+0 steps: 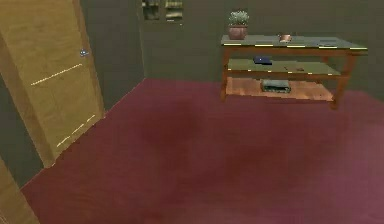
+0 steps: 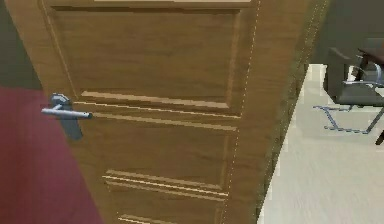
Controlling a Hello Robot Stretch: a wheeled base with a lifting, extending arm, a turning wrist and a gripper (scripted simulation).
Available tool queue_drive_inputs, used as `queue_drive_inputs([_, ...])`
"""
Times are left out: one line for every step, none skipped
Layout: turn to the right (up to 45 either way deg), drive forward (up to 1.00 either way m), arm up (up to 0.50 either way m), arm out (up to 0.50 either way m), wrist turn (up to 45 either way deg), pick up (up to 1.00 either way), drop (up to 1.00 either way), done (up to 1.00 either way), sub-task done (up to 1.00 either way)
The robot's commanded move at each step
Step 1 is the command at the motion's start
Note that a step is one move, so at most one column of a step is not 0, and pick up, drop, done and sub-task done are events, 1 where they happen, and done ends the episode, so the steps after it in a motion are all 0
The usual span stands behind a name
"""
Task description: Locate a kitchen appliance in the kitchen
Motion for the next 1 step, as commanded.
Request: queue_drive_inputs([0.0,0.20,0.00,0.00,0.0,0.00,0.00,0.00,0.00])
